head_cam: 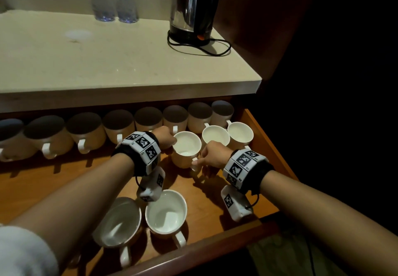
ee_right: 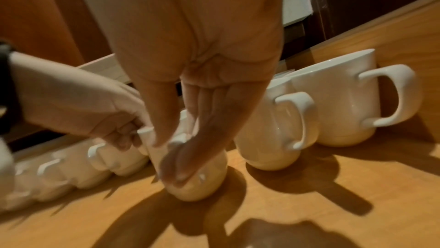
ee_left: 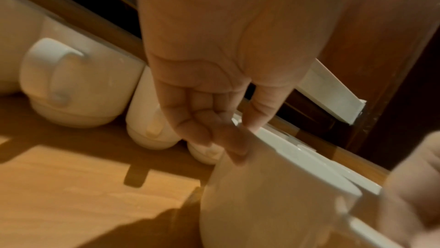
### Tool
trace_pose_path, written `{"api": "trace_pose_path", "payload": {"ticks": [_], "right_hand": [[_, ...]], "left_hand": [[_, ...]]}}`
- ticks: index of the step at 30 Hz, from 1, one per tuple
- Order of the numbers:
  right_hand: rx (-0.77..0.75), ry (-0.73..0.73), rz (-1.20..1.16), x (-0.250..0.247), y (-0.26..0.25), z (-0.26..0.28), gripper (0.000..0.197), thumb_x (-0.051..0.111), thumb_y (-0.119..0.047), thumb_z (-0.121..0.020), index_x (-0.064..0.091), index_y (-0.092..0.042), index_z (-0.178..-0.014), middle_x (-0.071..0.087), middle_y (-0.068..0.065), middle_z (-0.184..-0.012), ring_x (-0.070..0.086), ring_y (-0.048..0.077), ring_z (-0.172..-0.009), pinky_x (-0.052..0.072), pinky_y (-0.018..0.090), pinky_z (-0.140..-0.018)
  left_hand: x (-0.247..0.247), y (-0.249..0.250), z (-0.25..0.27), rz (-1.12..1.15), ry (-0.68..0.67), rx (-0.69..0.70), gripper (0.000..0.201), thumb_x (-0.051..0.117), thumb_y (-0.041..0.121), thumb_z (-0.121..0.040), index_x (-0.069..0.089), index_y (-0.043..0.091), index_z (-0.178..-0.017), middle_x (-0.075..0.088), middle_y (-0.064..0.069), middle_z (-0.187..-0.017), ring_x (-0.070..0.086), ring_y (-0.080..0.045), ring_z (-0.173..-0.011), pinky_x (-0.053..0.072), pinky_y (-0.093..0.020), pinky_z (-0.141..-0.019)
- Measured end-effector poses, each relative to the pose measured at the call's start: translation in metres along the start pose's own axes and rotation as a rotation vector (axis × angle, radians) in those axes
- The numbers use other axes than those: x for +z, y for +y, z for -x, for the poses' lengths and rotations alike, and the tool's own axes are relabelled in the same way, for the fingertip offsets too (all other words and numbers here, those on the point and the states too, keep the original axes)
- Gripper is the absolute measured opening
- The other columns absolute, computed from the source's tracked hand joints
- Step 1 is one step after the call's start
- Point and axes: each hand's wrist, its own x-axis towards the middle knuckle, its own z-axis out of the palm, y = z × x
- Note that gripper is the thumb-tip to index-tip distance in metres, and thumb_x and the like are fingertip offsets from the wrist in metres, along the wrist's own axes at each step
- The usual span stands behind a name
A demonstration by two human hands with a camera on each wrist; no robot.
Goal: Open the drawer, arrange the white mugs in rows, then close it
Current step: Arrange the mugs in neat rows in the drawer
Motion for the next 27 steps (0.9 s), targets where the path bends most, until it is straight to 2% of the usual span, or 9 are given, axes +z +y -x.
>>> {"api": "trace_pose_path", "payload": {"ticks": [2,5,7,11,14,19,22,24,27], "right_hand": [[0.012,-0.002,0.004,0.001,0.001,-0.002,0.023,0.068,-0.021,-0.086,0.064,-0.007,-0.067,0.068,0.01,-0.069,0.068,0.021,-0.067,0.058,0.037,-0.083],[0.015,-0.005,-0.011,0.0,0.001,-0.004,0.018,0.069,-0.015,-0.084,0.066,0.0,-0.074,0.071,0.015,-0.079,0.069,0.024,-0.074,0.057,0.039,-0.087],[0.021,0.002,-0.053,-0.001,0.001,-0.004,0.015,0.069,-0.01,-0.084,0.066,0.003,-0.077,0.07,0.018,-0.079,0.069,0.026,-0.074,0.057,0.04,-0.087],[0.045,0.057,-0.119,-0.002,0.004,-0.006,0.019,0.069,-0.007,-0.083,0.067,0.01,-0.092,0.072,0.022,-0.085,0.069,0.028,-0.076,0.057,0.041,-0.086],[0.044,0.065,-0.136,-0.001,0.005,-0.008,0.02,0.069,-0.009,-0.083,0.068,0.008,-0.094,0.073,0.021,-0.088,0.071,0.028,-0.079,0.058,0.039,-0.085],[0.028,0.072,-0.186,0.001,0.006,-0.007,0.023,0.07,-0.009,-0.083,0.068,0.01,-0.094,0.072,0.023,-0.088,0.07,0.027,-0.076,0.059,0.039,-0.083],[0.01,0.07,-0.075,0.002,0.006,-0.007,0.024,0.07,-0.017,-0.084,0.069,0.006,-0.091,0.073,0.018,-0.088,0.072,0.028,-0.081,0.058,0.037,-0.083],[-0.014,0.139,0.091,0.0,0.004,-0.008,0.027,0.07,-0.026,-0.084,0.069,0.0,-0.089,0.073,0.014,-0.087,0.071,0.026,-0.083,0.057,0.037,-0.085],[-0.06,0.198,0.232,-0.005,-0.008,-0.003,0.036,0.066,-0.037,-0.085,0.068,-0.001,-0.089,0.071,0.012,-0.084,0.063,0.02,-0.071,0.057,0.033,-0.078]], "left_hand": [[0.0,0.001,0.0,0.003,-0.017,0.016,0.034,0.039,0.007,-0.094,0.051,-0.002,-0.125,0.056,-0.009,-0.066,0.051,-0.017,-0.051,0.037,-0.018,-0.037],[0.001,0.004,0.003,0.027,-0.04,0.054,0.035,0.035,0.004,-0.096,0.047,0.002,-0.129,0.05,-0.008,-0.066,0.047,-0.017,-0.05,0.032,-0.01,-0.028],[0.001,0.006,0.004,0.045,-0.044,0.053,0.033,0.034,0.004,-0.096,0.047,0.003,-0.127,0.049,-0.008,-0.066,0.045,-0.017,-0.05,0.032,-0.01,-0.029],[0.001,0.007,-0.004,0.082,-0.009,0.027,0.031,0.04,0.002,-0.094,0.055,-0.005,-0.12,0.057,-0.011,-0.067,0.053,-0.021,-0.057,0.043,-0.026,-0.05],[-0.001,0.006,-0.006,0.121,-0.003,0.02,0.028,0.045,0.002,-0.094,0.057,-0.005,-0.118,0.059,-0.011,-0.068,0.056,-0.021,-0.059,0.047,-0.029,-0.059],[-0.005,0.005,0.002,0.132,-0.006,0.033,0.022,0.048,0.008,-0.096,0.057,0.0,-0.114,0.057,-0.007,-0.066,0.052,-0.015,-0.053,0.041,-0.021,-0.043],[-0.008,0.002,0.004,0.143,-0.005,0.046,0.022,0.048,0.012,-0.097,0.06,-0.002,-0.109,0.057,-0.006,-0.064,0.052,-0.015,-0.053,0.04,-0.024,-0.046],[-0.012,-0.003,0.004,0.172,-0.008,0.025,0.025,0.049,0.013,-0.097,0.061,-0.006,-0.107,0.058,-0.008,-0.064,0.054,-0.018,-0.054,0.042,-0.026,-0.048],[-0.025,-0.015,0.012,0.166,-0.037,-0.009,0.029,0.052,0.018,-0.095,0.062,-0.007,-0.107,0.066,-0.015,-0.078,0.059,-0.021,-0.061,0.048,-0.03,-0.059]]}}
